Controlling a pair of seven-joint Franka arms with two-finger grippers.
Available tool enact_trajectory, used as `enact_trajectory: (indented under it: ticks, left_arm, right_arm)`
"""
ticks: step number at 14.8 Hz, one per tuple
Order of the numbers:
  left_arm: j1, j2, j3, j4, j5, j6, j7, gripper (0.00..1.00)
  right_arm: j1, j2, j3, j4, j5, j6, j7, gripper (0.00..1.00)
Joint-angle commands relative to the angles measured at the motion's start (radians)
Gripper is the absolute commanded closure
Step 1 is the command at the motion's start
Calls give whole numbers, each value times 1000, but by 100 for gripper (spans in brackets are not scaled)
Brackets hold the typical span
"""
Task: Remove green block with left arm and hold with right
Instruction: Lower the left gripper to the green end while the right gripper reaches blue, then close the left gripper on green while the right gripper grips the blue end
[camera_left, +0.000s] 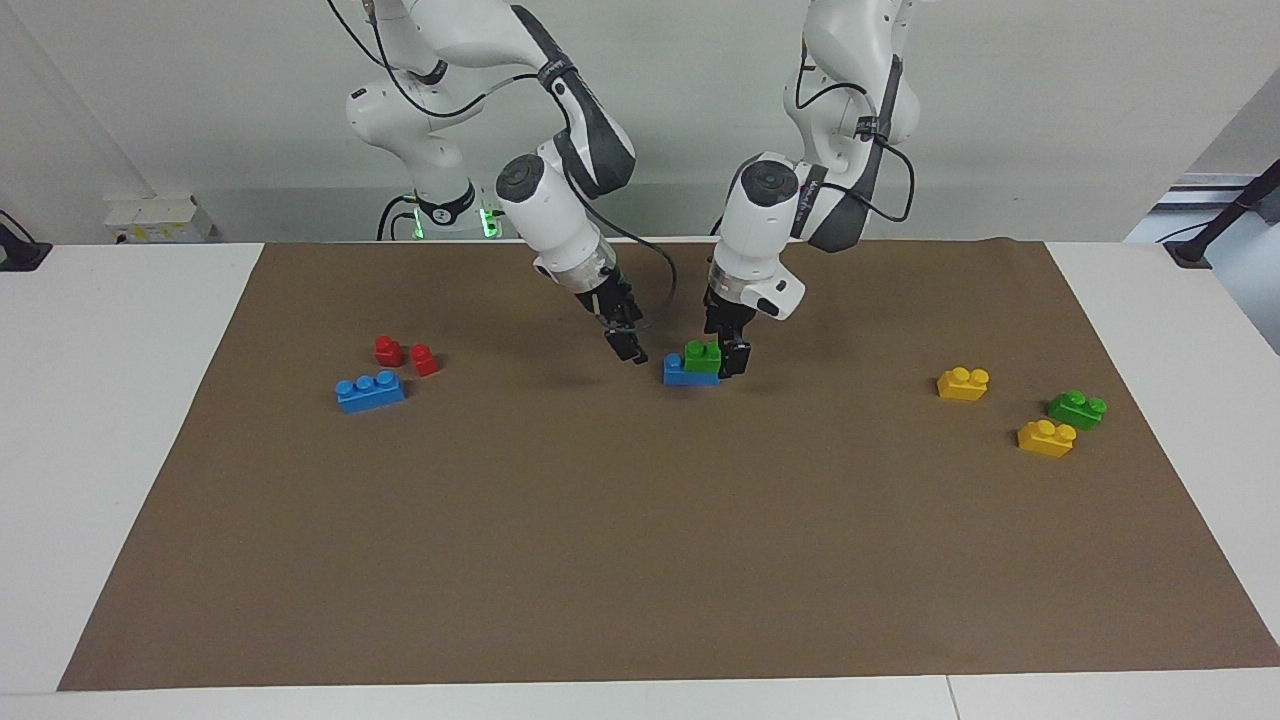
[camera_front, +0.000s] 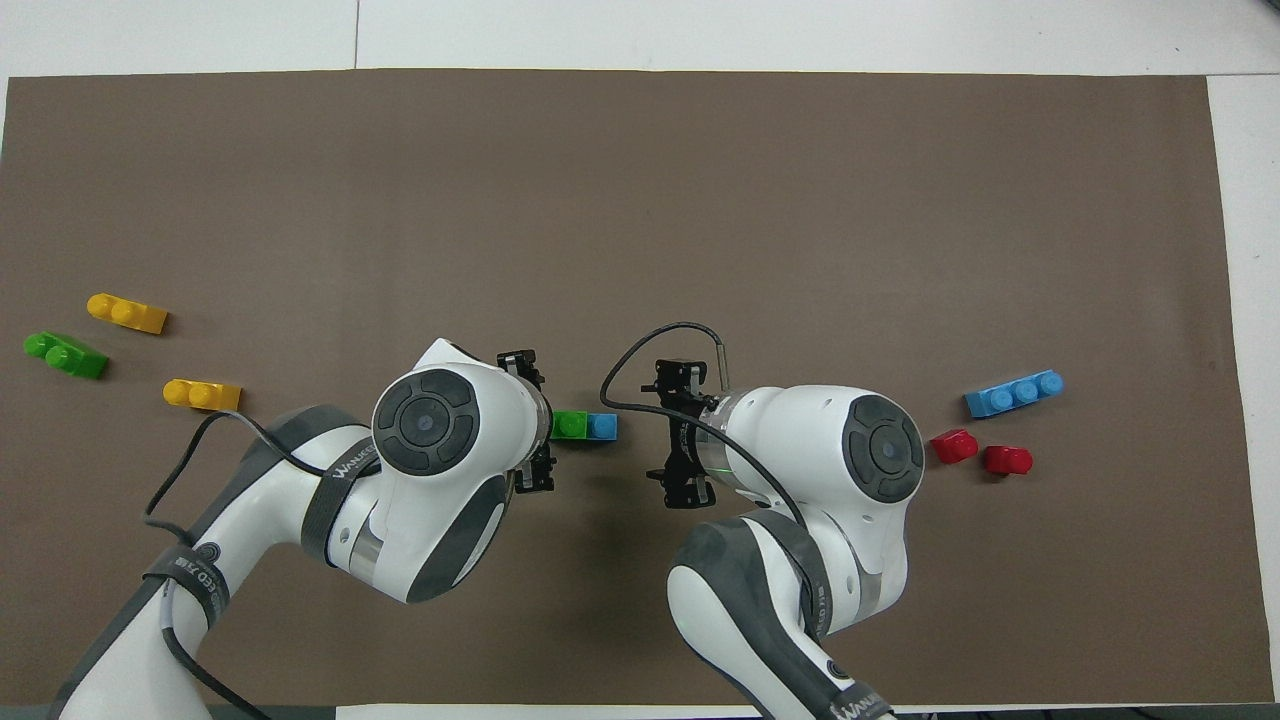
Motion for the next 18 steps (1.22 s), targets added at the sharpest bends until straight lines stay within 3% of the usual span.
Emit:
enact_trajectory:
  ticks: [1,18]
  left_arm:
    - [-21,0,16,-19,-8,36,-16,0]
    - [-35,17,18,-28,-2,42,-16,0]
  right_arm:
    - [24,38,0,-9,33,60,-60,0]
    - [30,176,0,110,38,6,-109,0]
